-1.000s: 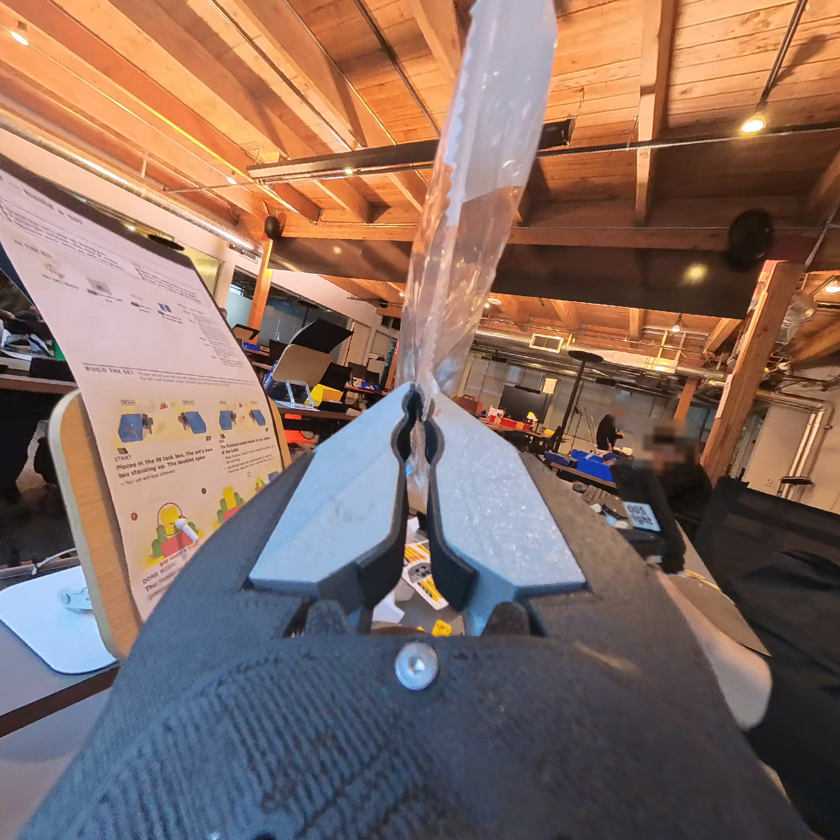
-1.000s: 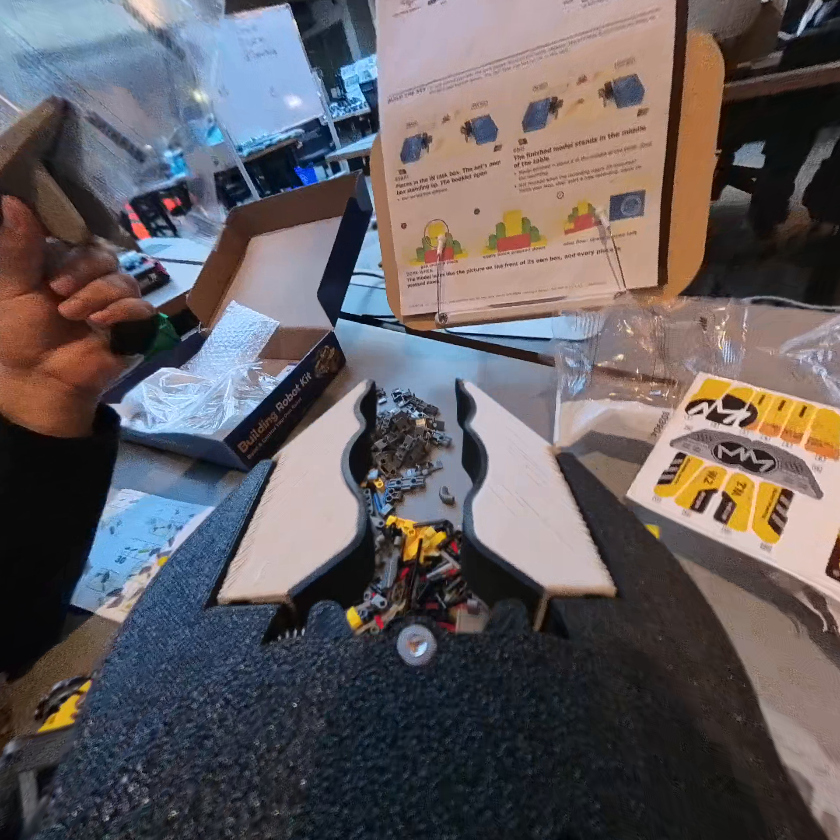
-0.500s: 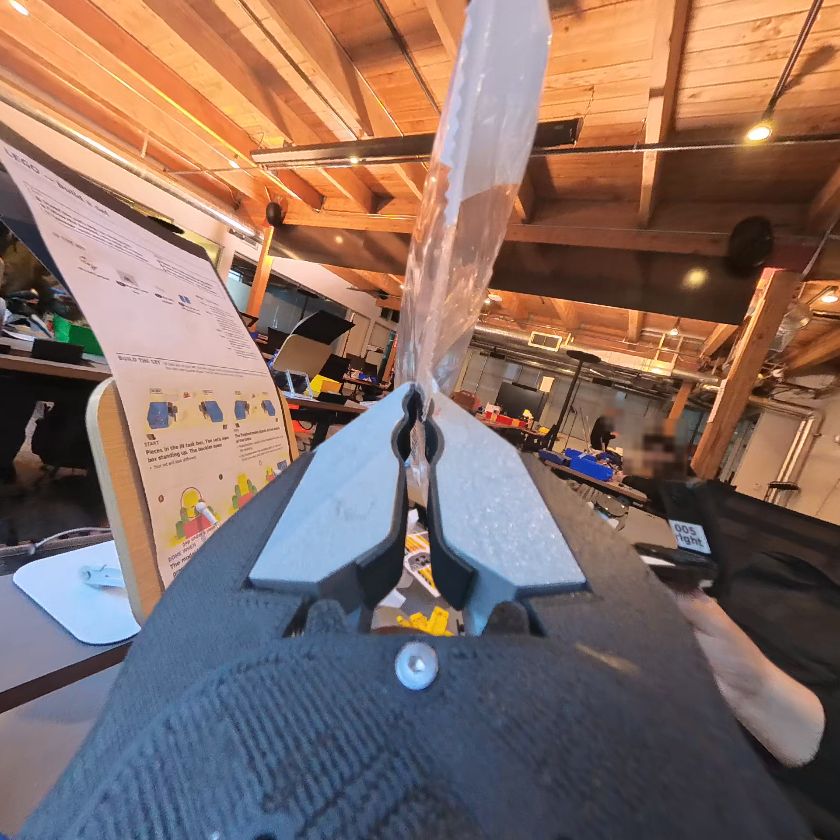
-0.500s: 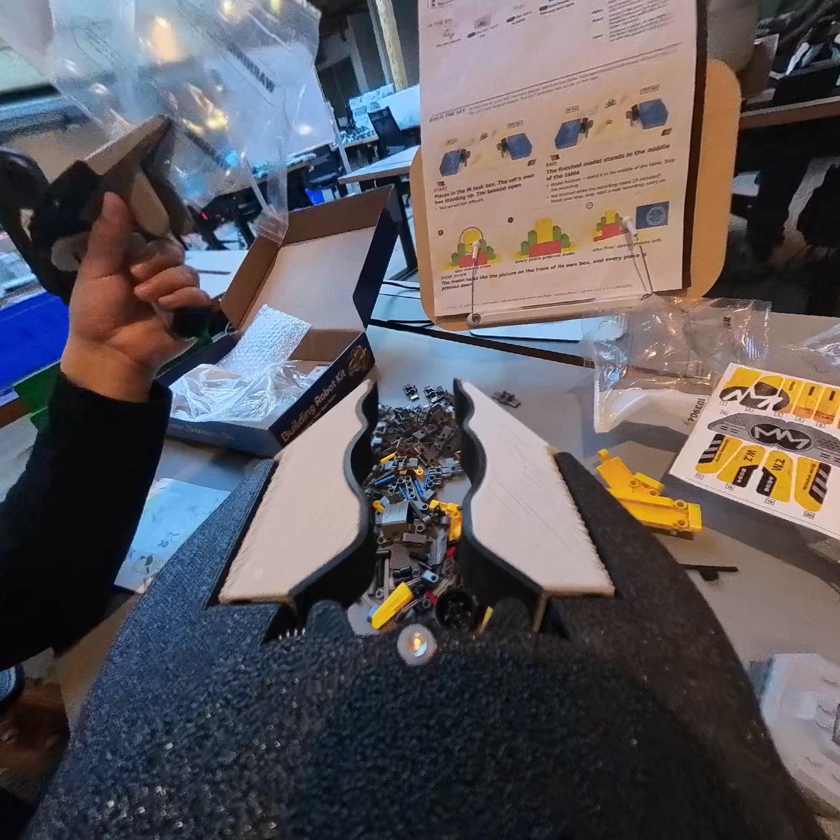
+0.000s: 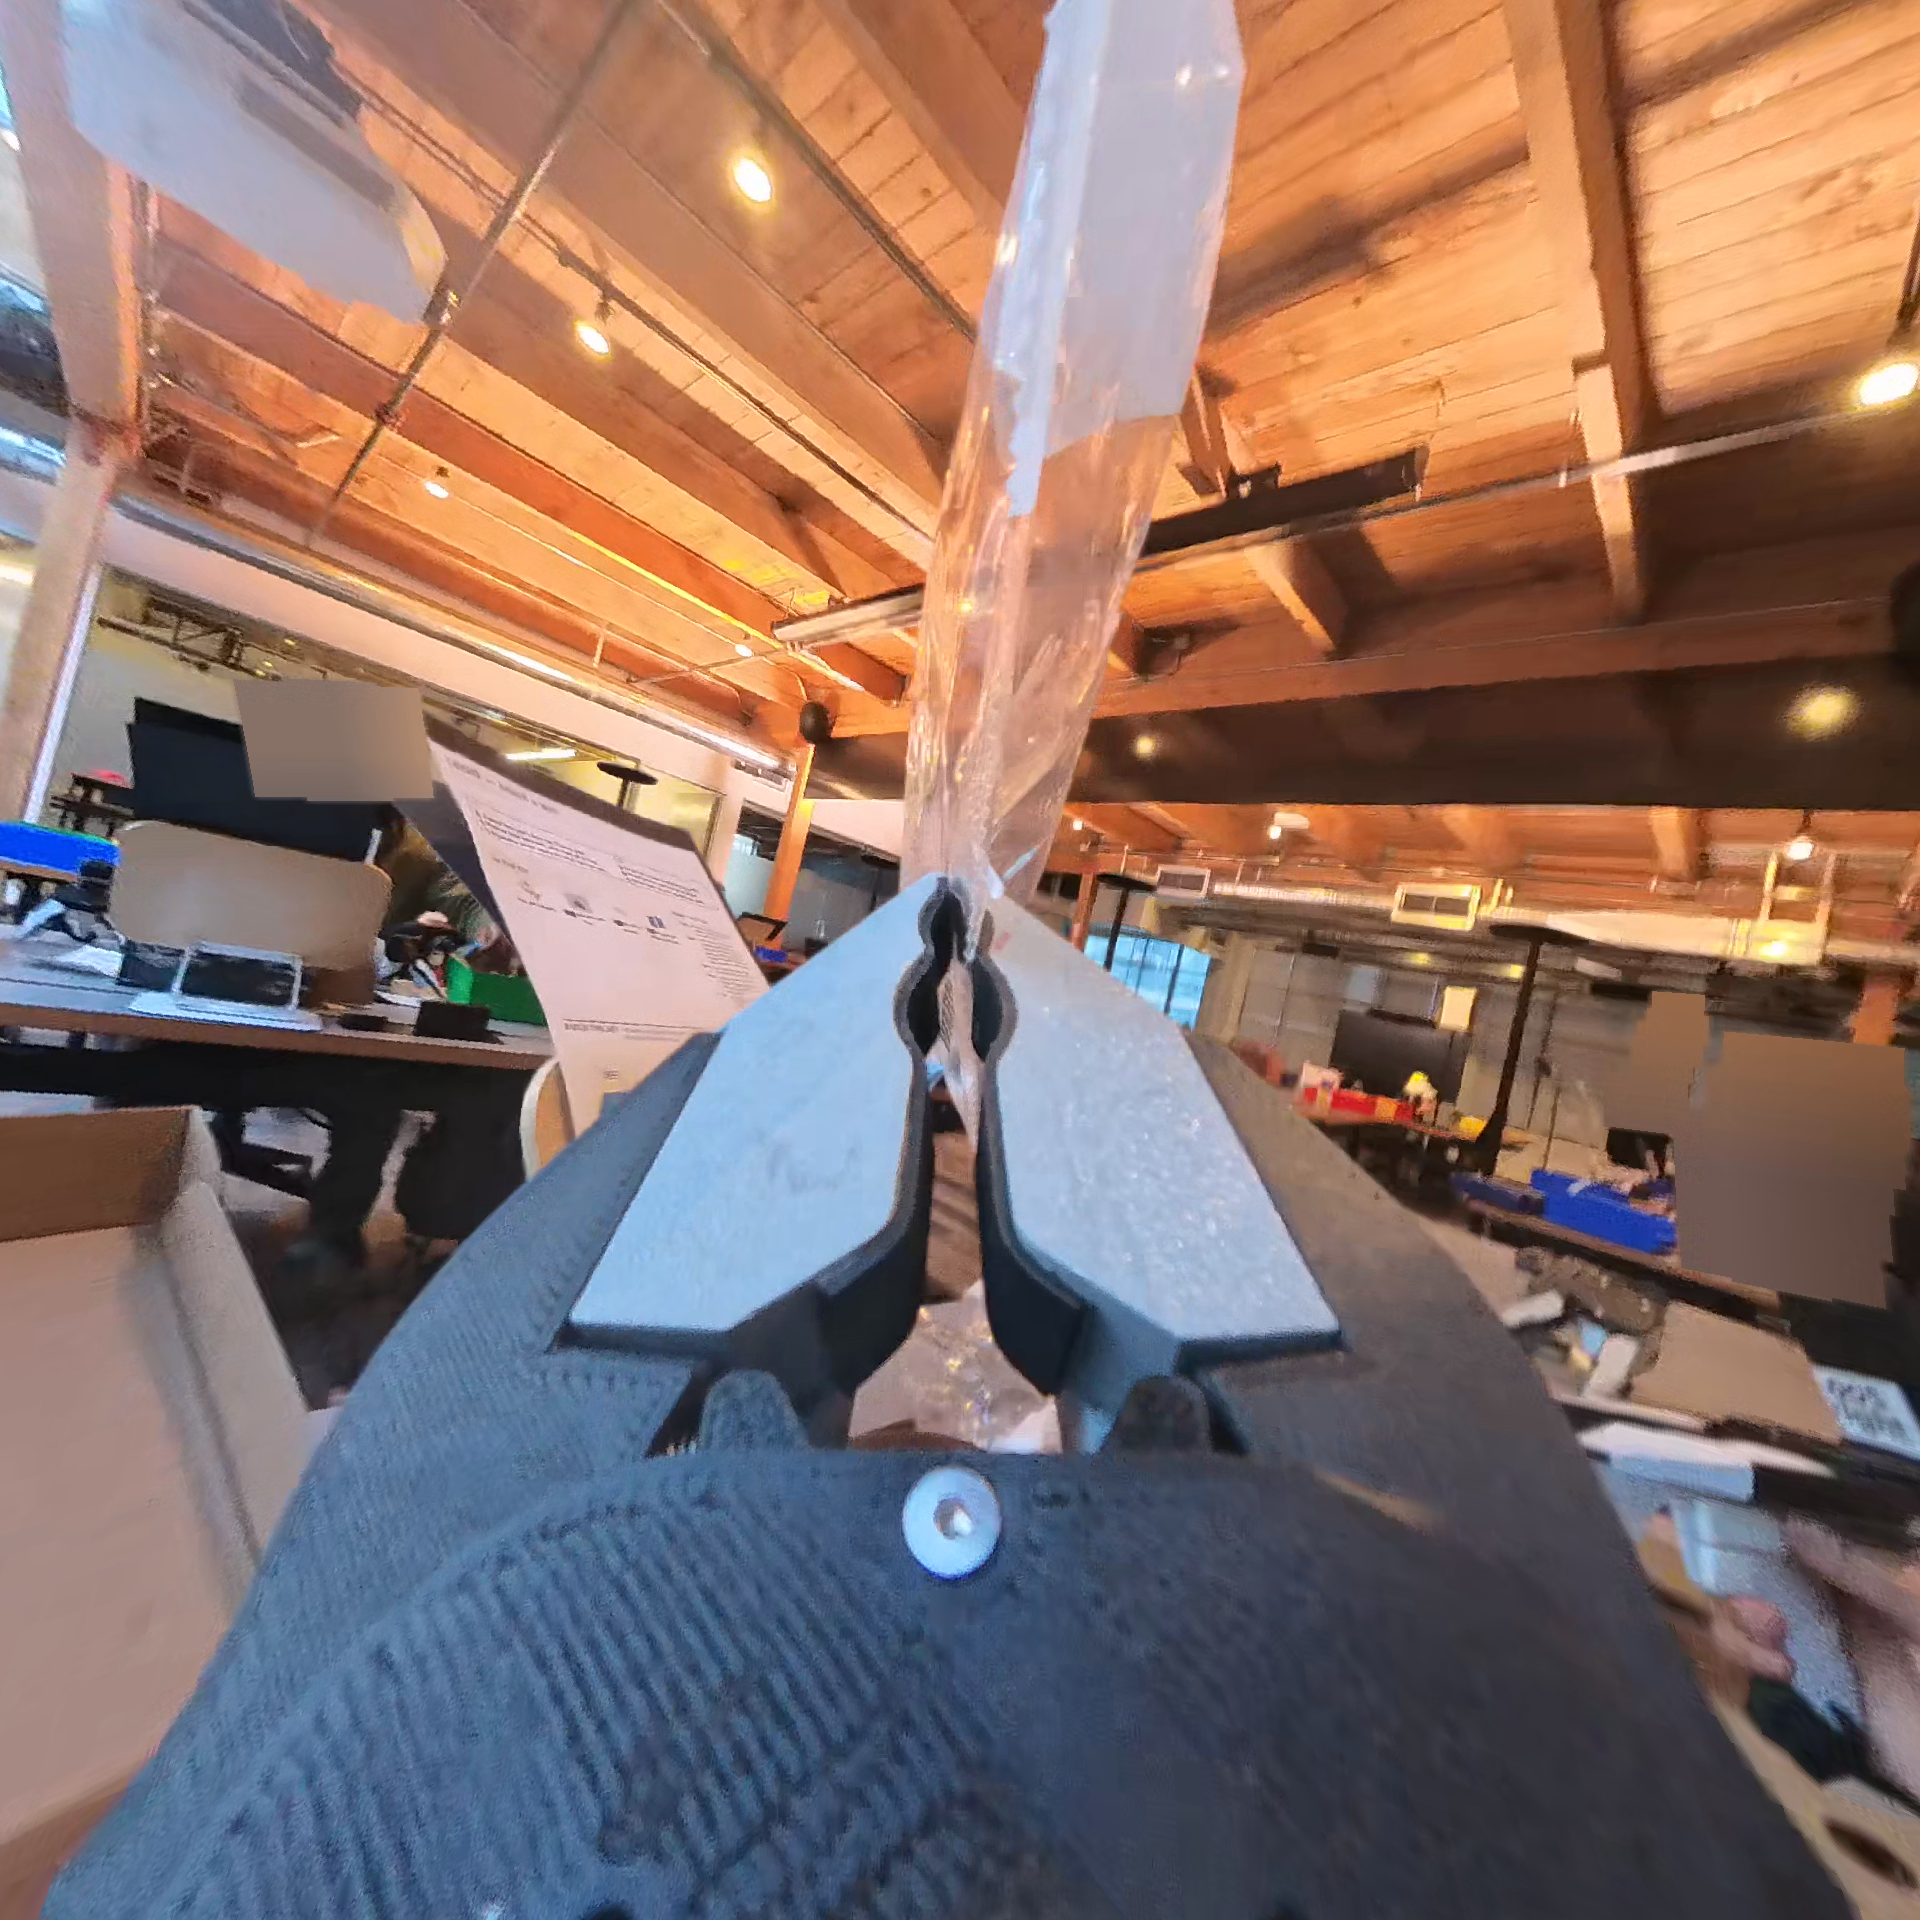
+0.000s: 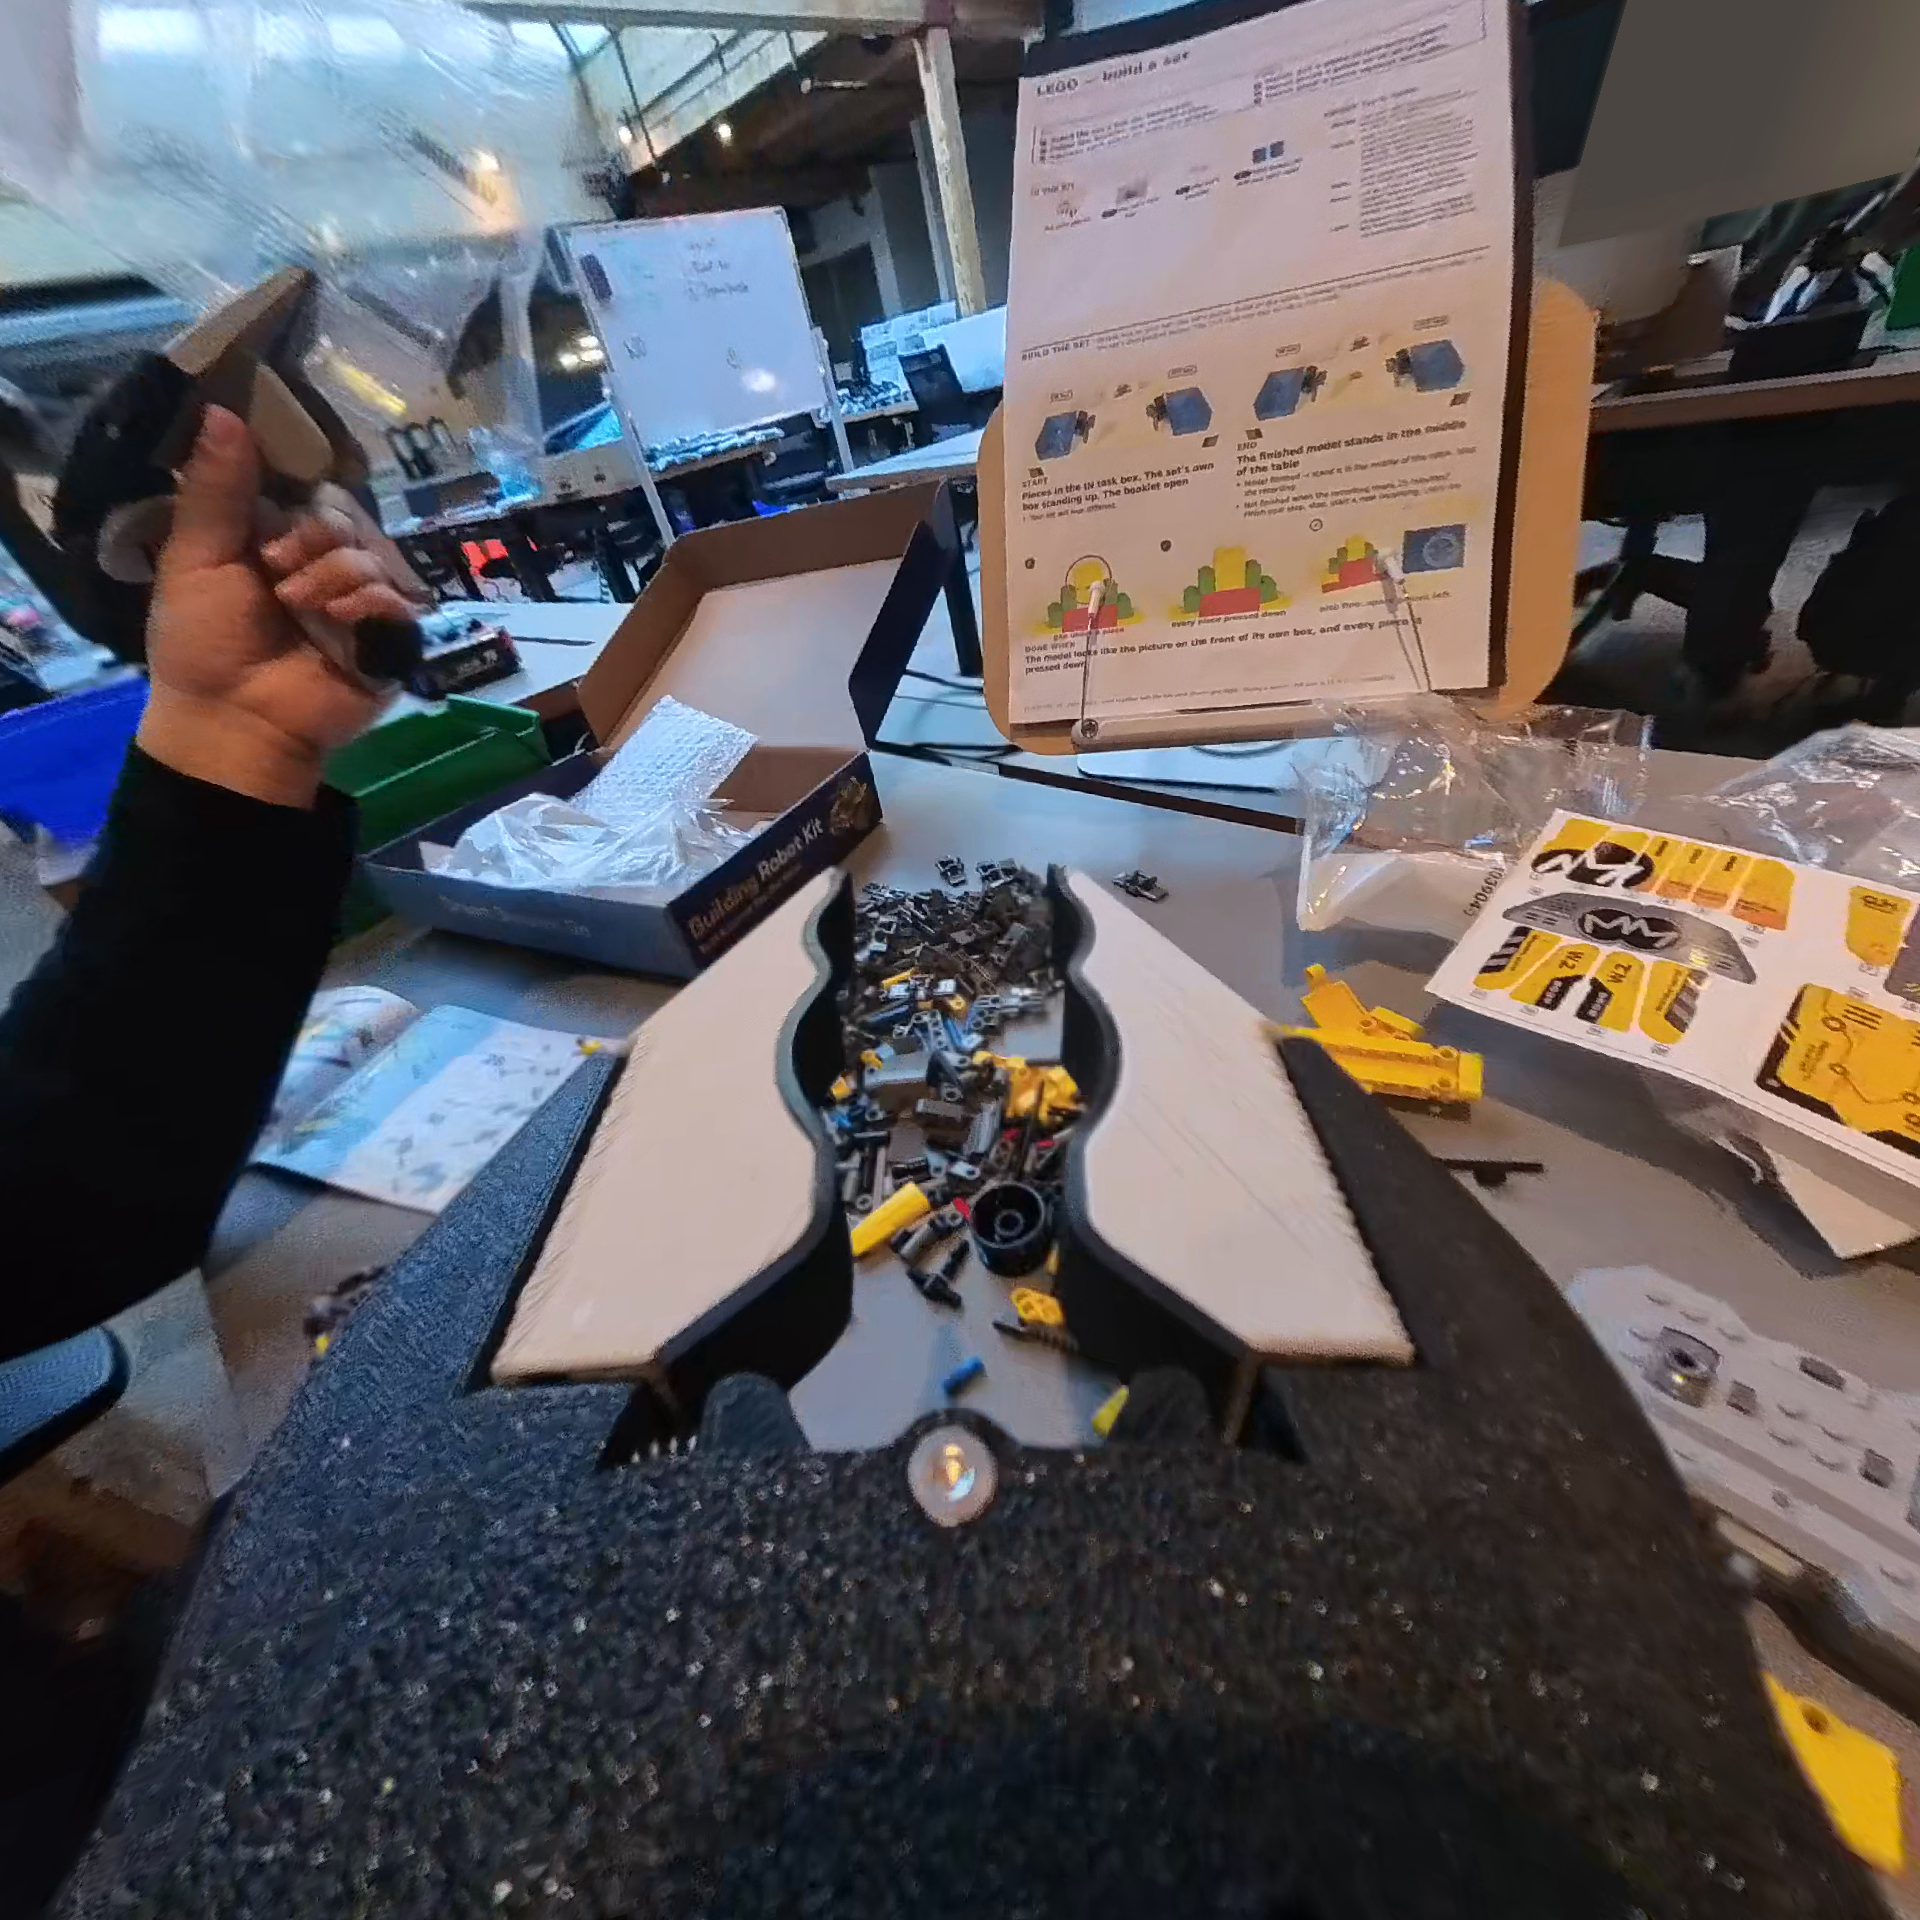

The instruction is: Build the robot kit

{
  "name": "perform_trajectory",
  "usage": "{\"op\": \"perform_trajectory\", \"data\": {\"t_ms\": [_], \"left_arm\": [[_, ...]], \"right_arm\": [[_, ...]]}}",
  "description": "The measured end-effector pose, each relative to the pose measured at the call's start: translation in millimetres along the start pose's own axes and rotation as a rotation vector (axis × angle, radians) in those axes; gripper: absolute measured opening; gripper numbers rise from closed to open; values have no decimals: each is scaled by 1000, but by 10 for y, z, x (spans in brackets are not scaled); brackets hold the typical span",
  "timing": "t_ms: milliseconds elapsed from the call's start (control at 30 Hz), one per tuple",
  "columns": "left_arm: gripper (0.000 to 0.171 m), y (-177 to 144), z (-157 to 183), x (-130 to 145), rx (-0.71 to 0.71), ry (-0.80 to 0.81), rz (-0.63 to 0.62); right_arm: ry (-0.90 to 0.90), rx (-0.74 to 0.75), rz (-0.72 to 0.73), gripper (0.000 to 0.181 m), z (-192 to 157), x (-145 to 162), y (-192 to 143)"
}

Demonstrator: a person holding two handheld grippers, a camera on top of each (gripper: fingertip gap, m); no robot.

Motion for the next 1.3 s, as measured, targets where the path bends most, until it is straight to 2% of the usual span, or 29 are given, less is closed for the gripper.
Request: {"op": "perform_trajectory", "data": {"t_ms": [167,233,333,433,500,567,733,900,967,1067,1133,1167,1233,1267,1300], "left_arm": [[0,128,250,-4,69,118,-208],[0,255,499,122,188,112,-325],[0,459,747,449,239,279,-498],[0,593,792,778,184,458,-674],[0,586,836,864,189,516,-744],[0,503,740,848,154,608,-813],[0,62,263,545,-4,773,-993],[0,-371,-113,75,-207,969,-1010],[0,-561,-271,28,-249,1016,-1054],[0,-872,-580,154,-297,1046,-1177],[0,-1131,-860,357,-314,1044,-1313],[0,-1321,-1013,549,-304,975,-1426],[0,-1803,-1246,997,-280,736,-1685],[1,-2011,-1304,1178,-265,631,-1772],[14,-2175,-1319,1320,-260,523,-1830]], "right_arm": [[-43,18,25,40,105,17,-247],[-54,12,52,41,116,-8,-337],[-59,4,67,41,126,4,-439],[-54,2,74,41,148,63,-515],[-53,0,74,40,162,114,-547],[-58,5,75,40,190,151,-583],[-56,4,88,39,285,194,-646],[-23,-26,73,39,302,238,-552],[-40,-14,60,37,313,251,-504],[-28,-21,55,36,300,234,-429],[-14,-33,62,36,273,208,-386],[-10,-39,64,36,255,197,-368],[-18,-50,59,36,209,181,-342],[-31,-52,52,36,192,173,-337],[-47,-49,42,36,187,169,-335]]}}
Point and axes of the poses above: each gripper's, where its closed fingertips meet, y out along the fingers, x out of its underside, z = x × y across the jaws, the point moved 2 cm from there along -y, back along the fingers, and after that the axes turned 8 degrees about x, right-handed, at the moved point
